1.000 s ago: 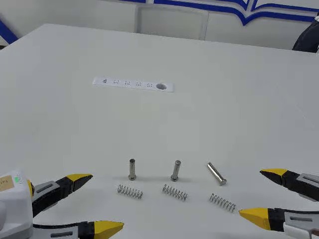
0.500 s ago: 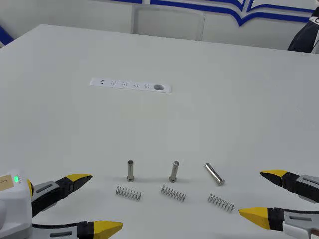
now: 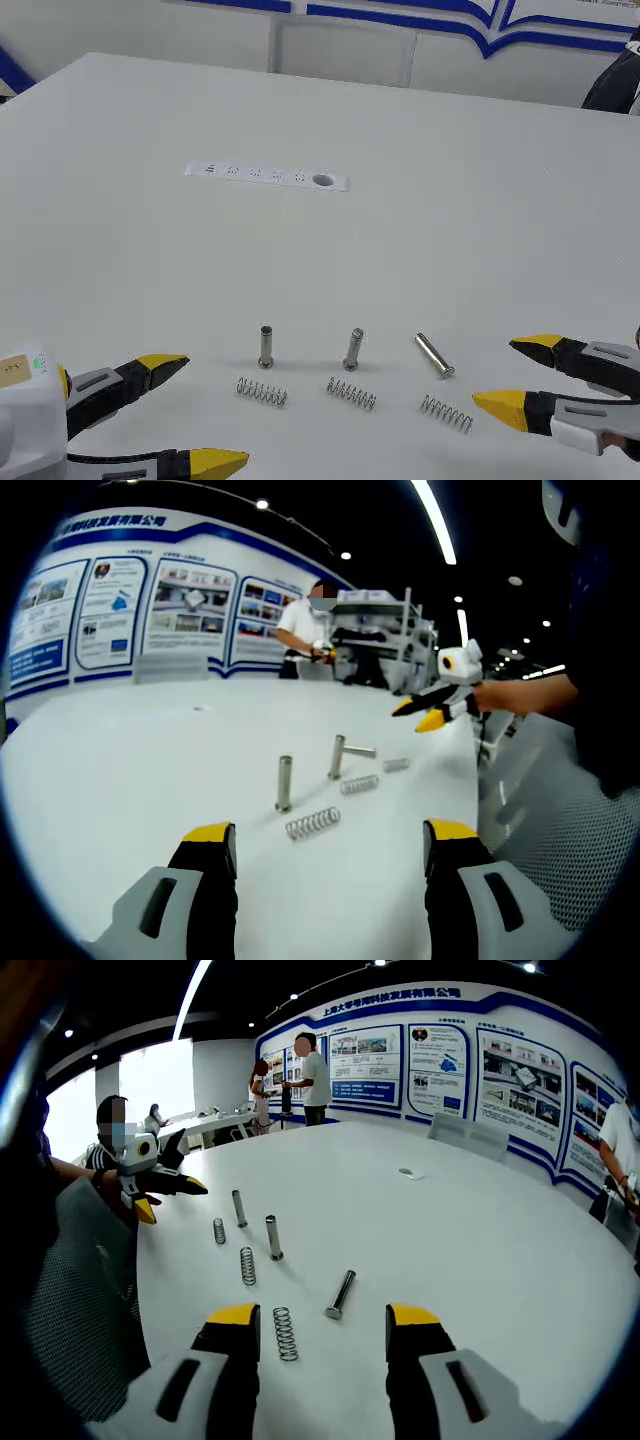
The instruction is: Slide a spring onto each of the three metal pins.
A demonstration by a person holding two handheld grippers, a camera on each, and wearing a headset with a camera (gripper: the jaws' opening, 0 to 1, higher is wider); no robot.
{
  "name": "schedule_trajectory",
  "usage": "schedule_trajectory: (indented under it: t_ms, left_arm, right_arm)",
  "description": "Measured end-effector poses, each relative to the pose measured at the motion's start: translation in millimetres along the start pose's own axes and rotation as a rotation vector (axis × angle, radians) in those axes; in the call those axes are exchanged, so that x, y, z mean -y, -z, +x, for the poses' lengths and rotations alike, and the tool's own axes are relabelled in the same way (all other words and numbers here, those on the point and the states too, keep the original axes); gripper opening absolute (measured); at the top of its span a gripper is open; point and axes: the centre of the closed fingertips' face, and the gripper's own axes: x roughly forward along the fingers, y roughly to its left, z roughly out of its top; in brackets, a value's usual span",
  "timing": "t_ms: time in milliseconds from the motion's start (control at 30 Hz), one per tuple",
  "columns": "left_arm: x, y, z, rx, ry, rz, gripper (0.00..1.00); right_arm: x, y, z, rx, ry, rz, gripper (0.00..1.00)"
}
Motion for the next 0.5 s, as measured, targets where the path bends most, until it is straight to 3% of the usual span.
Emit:
schedule_trajectory:
  t_ms: [267,400,500]
  left_arm:
    - [1.2,-0.2,0.7,0.003,-0.003,0.0,0.77]
    - [1.1,0.6,0.4,0.005,-0.006,-0.003,0.77]
    - [0.5,1.2,0.0,0.008,-0.009,-0.007,0.77]
  right_arm:
    - [9.4,-14.2,16.7,-0.038,0.014,0.011,0.37]
    - [12.0,-8.9,28.7,-0.108,0.026,-0.014,0.32]
    - [12.4,-9.7,37.6,-0.127,0.022,-0.012,0.31]
